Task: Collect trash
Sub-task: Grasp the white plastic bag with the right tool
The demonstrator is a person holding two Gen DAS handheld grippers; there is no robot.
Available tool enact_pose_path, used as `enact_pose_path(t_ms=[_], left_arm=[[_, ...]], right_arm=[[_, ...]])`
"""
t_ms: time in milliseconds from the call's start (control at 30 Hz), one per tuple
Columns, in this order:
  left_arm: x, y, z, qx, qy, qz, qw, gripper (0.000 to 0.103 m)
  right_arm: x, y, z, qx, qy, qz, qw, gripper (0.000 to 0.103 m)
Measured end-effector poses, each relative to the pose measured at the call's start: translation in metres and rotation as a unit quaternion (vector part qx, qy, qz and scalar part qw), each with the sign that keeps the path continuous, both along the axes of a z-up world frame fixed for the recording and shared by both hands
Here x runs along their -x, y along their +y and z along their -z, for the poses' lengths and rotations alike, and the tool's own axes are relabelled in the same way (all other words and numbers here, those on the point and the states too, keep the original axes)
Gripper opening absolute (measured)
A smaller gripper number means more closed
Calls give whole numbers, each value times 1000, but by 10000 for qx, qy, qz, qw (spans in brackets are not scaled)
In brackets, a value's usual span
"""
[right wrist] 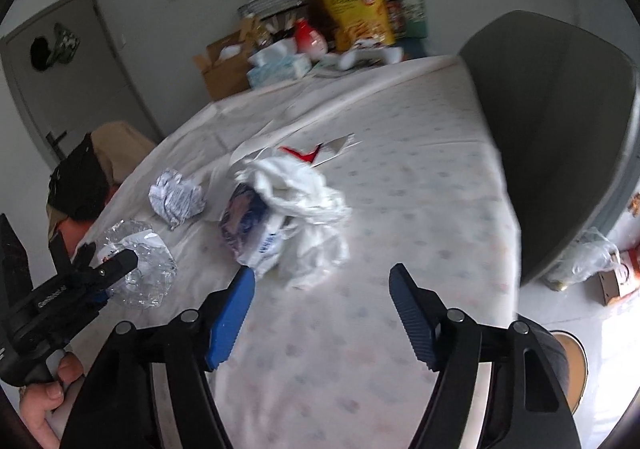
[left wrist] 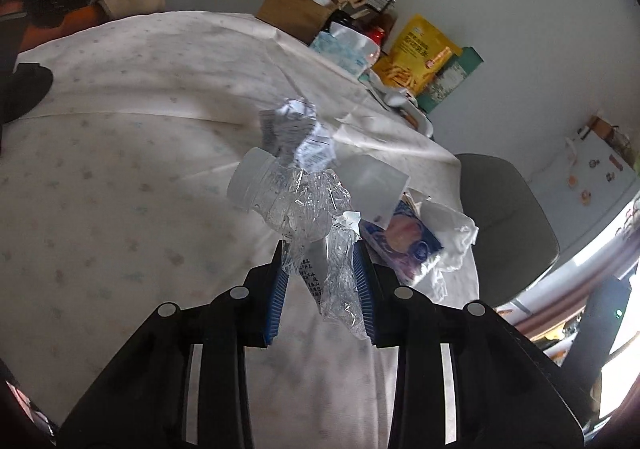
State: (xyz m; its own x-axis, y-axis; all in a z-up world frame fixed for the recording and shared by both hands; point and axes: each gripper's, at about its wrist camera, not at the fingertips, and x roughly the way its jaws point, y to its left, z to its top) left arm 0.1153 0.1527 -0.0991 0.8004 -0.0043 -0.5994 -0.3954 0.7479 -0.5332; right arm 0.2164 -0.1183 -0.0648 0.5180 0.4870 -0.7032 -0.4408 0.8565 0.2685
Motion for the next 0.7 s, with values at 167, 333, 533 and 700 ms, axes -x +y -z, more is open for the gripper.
enact_pose_path(t_ms=[167,333,533,700], left_arm=[[4,3,1,1,41,-40,10000,32],[5,0,-3,-23,-6,-31,10000,32],[5,-11,-13,-92,-136,99,9998,32],[6,-23,-23,-85,-256,241,9993,32]], right_arm=[[-17,26,15,197,126,-187,9995,65],[-31,39,30,506,245,-272,9981,11],[-8,27,12,229,80,-438,9987,5],[7,5,-3,-1,96,-409,9991,5]])
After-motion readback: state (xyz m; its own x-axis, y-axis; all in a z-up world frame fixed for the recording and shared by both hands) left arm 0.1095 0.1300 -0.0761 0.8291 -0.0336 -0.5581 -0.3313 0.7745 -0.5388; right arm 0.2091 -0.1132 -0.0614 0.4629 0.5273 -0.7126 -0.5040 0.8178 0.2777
